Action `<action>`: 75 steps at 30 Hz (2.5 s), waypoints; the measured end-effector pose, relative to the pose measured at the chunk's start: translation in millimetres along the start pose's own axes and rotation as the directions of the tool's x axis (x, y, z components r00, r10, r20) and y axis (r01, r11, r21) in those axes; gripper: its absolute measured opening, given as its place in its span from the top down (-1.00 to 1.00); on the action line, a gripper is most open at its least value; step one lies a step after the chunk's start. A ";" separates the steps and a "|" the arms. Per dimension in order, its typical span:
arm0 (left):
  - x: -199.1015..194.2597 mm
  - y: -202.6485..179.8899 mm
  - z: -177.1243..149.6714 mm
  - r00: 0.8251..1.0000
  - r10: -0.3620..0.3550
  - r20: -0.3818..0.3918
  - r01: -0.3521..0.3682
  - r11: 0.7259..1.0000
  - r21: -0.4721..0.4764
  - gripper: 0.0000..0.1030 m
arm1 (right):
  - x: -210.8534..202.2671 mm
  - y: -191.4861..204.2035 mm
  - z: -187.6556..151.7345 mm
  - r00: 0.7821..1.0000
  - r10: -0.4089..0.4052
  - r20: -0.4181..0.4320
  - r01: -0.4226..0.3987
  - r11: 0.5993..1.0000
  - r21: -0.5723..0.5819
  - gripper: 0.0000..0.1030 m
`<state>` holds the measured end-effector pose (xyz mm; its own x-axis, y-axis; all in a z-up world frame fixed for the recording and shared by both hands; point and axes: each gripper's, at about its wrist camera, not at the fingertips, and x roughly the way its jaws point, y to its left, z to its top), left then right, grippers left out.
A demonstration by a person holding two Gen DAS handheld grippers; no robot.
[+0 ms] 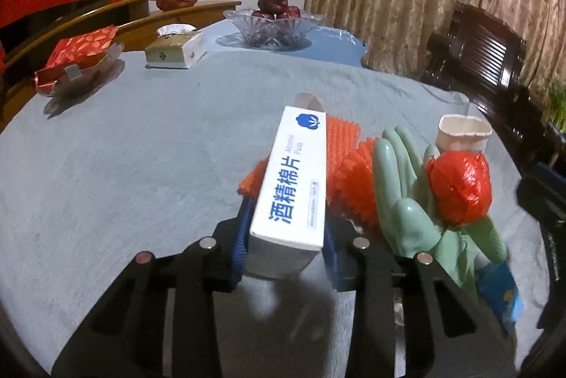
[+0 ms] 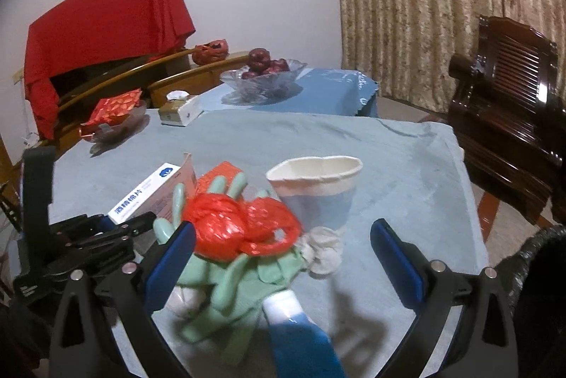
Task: Collect trash
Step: 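Grasp the white alcohol-pad box with the left tool while the right tool grasps the red bag, then carry the box and red bag in both tools over the trash bin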
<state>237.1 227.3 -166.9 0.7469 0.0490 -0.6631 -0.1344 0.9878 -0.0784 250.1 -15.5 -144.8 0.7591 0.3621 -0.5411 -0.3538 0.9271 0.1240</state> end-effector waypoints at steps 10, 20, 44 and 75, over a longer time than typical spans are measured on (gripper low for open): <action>-15.4 5.6 -7.5 1.000 -0.002 0.000 0.002 1.000 -0.014 0.41 | 26.3 24.9 0.3 0.998 0.030 -0.055 -0.032 0.999 -0.033 -0.63; -10.1 7.5 -3.0 1.000 -0.004 -0.013 0.004 1.000 -0.025 0.39 | 35.4 31.7 -1.9 0.990 0.106 -0.098 -0.111 0.993 -0.043 0.03; -94.1 -36.9 4.4 0.994 -0.077 0.079 0.077 0.997 0.007 0.41 | -66.3 14.1 22.9 0.986 0.151 0.070 -0.149 0.988 -0.031 0.23; -121.4 -262.3 -20.6 0.895 -0.445 0.018 0.426 0.866 0.263 0.41 | -207.2 -153.2 -23.5 0.969 -0.215 0.122 0.198 0.970 0.139 0.23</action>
<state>168.3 -40.8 -81.2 0.7400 -0.3935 -0.5455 0.3729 0.9150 -0.1541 134.2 -234.8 -71.2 0.8780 0.1637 -0.4498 -0.1175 0.9847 0.1290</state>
